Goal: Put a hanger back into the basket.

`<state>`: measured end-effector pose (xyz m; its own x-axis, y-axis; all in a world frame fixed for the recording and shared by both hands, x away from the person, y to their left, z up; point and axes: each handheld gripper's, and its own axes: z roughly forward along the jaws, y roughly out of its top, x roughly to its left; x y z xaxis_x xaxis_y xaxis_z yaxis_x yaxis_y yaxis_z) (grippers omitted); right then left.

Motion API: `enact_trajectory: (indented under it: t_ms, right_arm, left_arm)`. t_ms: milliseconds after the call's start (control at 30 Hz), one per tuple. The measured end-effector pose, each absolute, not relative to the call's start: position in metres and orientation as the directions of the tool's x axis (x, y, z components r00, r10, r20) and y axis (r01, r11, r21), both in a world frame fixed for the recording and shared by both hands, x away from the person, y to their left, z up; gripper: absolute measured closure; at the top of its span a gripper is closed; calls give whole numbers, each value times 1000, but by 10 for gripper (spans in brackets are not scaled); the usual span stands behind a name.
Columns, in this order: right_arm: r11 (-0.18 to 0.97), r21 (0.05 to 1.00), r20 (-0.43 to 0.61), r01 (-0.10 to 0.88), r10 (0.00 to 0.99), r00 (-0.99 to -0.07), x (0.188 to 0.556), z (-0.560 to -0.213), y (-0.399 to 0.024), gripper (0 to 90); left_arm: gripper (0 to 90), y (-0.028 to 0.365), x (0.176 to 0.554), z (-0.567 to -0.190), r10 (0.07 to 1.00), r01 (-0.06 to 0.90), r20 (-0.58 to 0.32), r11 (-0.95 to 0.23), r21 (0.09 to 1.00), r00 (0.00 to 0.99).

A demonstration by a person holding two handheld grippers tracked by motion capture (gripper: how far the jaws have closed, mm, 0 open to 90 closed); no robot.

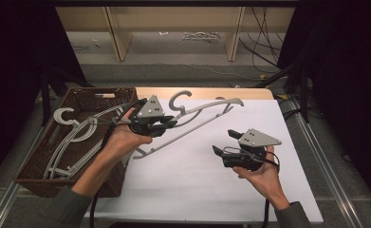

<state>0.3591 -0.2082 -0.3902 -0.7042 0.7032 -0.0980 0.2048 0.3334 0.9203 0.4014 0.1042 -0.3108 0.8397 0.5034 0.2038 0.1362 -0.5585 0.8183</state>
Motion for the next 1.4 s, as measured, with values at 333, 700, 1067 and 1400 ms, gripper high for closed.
enact_trajectory:
  t_ms: [333, 700, 1067, 1400]
  right_arm:
    - [324, 923, -88, 207, 702, -706, 350, -406, -206, 242]
    - [327, 919, -79, 218, 697, -713, 342, -412, -209, 242]
    - [327, 920, -74, 217, 688, -722, 332, -417, -209, 235]
    - [304, 927, -65, 217, 704, -707, 324, -420, -214, 222]
  left_arm:
    - [798, 126, 402, -290, 545, 184, 159, -521, 834, 823]
    - [798, 175, 402, -263, 624, 209, 151, -465, 860, 767]
    - [798, 224, 401, -269, 704, 246, 138, -415, 876, 697]
    - [798, 259, 401, -283, 747, 260, 133, -385, 886, 652]
